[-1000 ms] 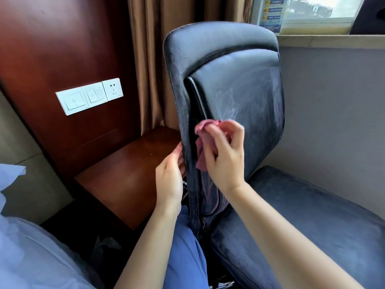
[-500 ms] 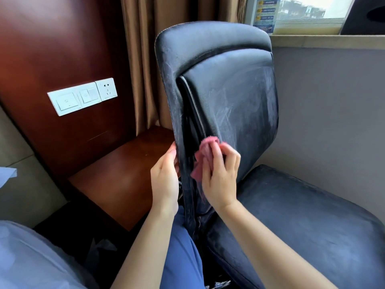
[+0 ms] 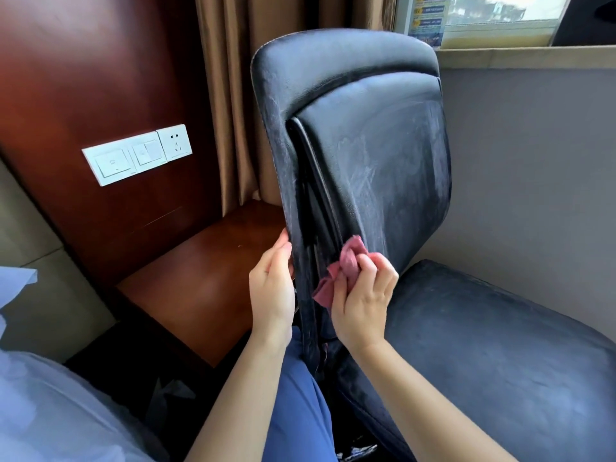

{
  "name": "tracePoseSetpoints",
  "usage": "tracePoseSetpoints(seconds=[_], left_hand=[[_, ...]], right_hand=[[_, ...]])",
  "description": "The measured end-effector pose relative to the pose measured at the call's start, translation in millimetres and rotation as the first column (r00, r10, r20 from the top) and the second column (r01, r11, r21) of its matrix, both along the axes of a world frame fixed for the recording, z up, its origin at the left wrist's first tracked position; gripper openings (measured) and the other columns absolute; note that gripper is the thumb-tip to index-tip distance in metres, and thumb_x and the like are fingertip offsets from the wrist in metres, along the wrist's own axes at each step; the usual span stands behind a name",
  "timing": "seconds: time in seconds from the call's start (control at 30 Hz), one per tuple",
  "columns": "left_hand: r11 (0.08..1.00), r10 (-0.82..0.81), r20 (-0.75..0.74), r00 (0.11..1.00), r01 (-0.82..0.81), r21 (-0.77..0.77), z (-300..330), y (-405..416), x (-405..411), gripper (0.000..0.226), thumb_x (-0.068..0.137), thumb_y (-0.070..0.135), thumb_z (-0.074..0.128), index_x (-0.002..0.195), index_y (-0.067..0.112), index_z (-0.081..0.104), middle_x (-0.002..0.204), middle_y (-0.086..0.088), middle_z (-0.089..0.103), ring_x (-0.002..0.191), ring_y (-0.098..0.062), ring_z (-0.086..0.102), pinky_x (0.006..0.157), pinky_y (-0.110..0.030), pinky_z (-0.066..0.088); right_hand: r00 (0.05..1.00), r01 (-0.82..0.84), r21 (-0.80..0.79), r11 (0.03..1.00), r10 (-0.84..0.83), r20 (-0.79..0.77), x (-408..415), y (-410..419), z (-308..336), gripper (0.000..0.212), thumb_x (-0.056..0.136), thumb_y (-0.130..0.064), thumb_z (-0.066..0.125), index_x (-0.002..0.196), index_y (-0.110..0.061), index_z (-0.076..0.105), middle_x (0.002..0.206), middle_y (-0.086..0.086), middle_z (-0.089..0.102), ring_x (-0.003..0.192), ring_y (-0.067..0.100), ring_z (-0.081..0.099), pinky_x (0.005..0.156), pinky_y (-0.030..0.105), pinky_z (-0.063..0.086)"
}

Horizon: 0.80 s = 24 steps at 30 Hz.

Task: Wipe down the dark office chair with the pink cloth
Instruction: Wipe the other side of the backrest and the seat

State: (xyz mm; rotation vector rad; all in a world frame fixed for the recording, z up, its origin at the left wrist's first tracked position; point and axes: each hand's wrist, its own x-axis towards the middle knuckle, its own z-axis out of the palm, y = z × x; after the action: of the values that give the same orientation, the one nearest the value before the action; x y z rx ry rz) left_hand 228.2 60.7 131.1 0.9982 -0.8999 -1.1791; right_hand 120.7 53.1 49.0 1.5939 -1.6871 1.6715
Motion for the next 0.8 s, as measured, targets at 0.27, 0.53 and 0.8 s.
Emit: tracePoseSetpoints(seconds=[0.27,0.53,0.8], left_hand=[[1.000,-0.006,-0.020,1.000,0.007,0.005,0,0,0,0.029,0.096,0.022,0.051,0.120,0.016,0.065,0.114,0.006,0.069,0.110,-0.006,0.062,0.102,-0.032,0.045],[1.000,-0.011,-0.006,1.000,0.011,-0.009,0,1,-1,0.031,0.096,0.022,0.050,0.123,0.015,0.063,0.117,0.007,0.068,0.111,-0.004,0.061,0.103,-0.030,0.044],[0.999,-0.030,-0.013,0.999,0.030,0.015,1,1,1,0.030,0.096,0.023,0.051,0.122,0.016,0.064,0.117,0.003,0.068,0.110,-0.006,0.062,0.098,-0.028,0.047]], right_hand=[[0.997,0.017,-0.097,0.995,-0.024,-0.074,9,-21,46,0.016,0.094,-0.018,0.045,0.108,-0.010,0.044,0.115,0.009,0.042,0.102,0.027,0.040,0.089,0.037,0.039],[0.999,0.001,-0.066,0.998,-0.004,-0.037,8,-16,38,0.014,0.093,-0.018,0.047,0.105,-0.013,0.042,0.115,0.007,0.040,0.101,0.026,0.038,0.088,0.040,0.039],[0.991,0.010,-0.127,0.992,-0.026,-0.128,6,-23,49,0.024,0.094,-0.025,0.048,0.115,-0.013,0.043,0.121,0.006,0.037,0.113,0.027,0.041,0.095,0.034,0.037]])
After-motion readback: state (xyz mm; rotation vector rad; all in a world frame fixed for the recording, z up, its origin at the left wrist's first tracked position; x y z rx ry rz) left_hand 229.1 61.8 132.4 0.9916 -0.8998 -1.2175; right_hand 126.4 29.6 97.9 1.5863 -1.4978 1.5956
